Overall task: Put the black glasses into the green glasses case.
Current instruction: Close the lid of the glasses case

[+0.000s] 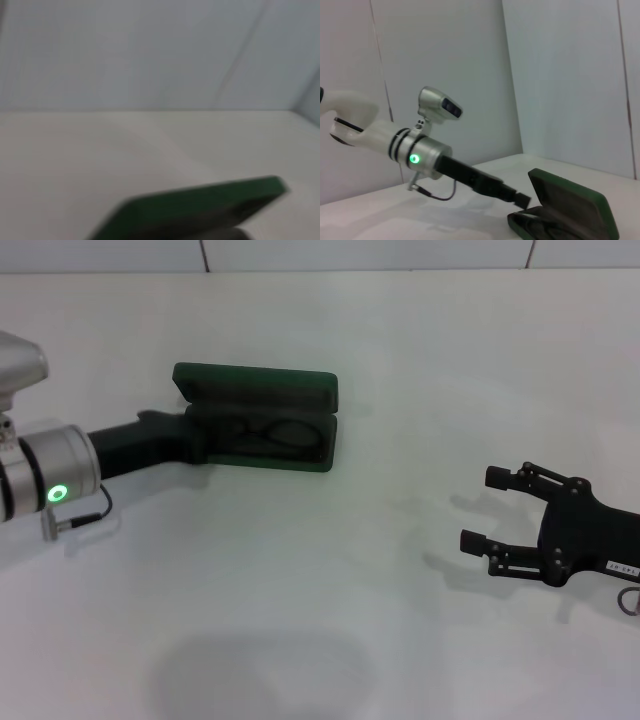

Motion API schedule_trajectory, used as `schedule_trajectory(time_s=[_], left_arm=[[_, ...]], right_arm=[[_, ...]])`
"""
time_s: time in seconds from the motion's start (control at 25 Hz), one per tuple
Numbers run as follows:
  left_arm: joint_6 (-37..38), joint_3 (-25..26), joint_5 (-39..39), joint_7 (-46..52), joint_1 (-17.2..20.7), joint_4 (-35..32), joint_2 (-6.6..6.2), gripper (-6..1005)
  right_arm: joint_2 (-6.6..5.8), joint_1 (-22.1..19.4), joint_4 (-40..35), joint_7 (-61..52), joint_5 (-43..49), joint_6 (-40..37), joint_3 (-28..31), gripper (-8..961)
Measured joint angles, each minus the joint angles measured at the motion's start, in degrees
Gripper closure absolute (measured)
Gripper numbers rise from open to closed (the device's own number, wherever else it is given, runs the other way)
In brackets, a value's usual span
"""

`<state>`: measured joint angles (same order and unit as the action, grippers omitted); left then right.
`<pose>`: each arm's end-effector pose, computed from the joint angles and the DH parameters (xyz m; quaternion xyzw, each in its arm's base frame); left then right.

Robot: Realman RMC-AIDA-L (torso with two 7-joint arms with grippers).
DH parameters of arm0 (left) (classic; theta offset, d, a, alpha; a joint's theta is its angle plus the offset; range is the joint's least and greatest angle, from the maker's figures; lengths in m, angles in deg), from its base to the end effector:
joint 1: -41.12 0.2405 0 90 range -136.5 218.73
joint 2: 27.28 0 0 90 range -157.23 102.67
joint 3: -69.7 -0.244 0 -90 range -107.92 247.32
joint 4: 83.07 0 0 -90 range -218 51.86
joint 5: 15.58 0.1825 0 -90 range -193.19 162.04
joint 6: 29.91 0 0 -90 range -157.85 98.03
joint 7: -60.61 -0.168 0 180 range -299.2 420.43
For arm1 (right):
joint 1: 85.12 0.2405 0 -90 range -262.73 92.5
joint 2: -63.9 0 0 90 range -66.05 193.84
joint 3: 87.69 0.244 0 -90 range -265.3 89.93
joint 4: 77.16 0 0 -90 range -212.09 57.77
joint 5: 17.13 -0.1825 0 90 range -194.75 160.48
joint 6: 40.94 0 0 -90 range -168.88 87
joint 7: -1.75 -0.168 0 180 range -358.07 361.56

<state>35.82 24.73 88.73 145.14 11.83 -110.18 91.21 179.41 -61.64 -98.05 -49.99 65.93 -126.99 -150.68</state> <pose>-0.2727 0.3390 -0.0328 -0.8654 -0.3760 -0.2246 0.2436 0.2420 0.2731 -0.0372 -0.9261 0.1304 0.3119 0.1675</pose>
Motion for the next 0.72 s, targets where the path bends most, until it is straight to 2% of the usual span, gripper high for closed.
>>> schedule_trajectory(time_s=[0.12, 0.28, 0.4, 0.52, 0.64, 0.72], left_arm=[[6.0, -0.8, 0.7, 7.1, 1.7, -4.2, -0.28, 996], [9.8, -1.3, 1.1, 14.4, 3.0, -11.7, 1.04, 996], [8.4, -3.2, -0.6, 19.5, 3.5, -16.5, 1.72, 996], [4.7, -5.2, -4.1, 23.4, 2.4, -17.6, 1.63, 996], [-3.5, -8.9, -5.6, 28.2, 0.9, -18.8, 1.59, 996], [-12.1, -14.1, -5.4, 32.3, 0.1, -19.3, 1.55, 996]], right_arm=[[-0.04, -0.1, -0.2, 0.0, 0.0, 0.1, 0.2, 67], [-0.04, -0.1, -0.1, 0.2, -0.2, 0.5, 0.4, 67], [-0.02, 0.2, 0.0, 0.2, -0.2, 0.6, 0.4, 67], [-0.01, 0.2, 0.0, 0.2, -0.1, 0.7, 0.4, 67], [-0.01, 0.2, -0.1, 0.2, -0.1, 0.7, 0.4, 67], [-0.02, 0.3, -0.3, 0.2, -0.1, 0.7, 0.3, 67]])
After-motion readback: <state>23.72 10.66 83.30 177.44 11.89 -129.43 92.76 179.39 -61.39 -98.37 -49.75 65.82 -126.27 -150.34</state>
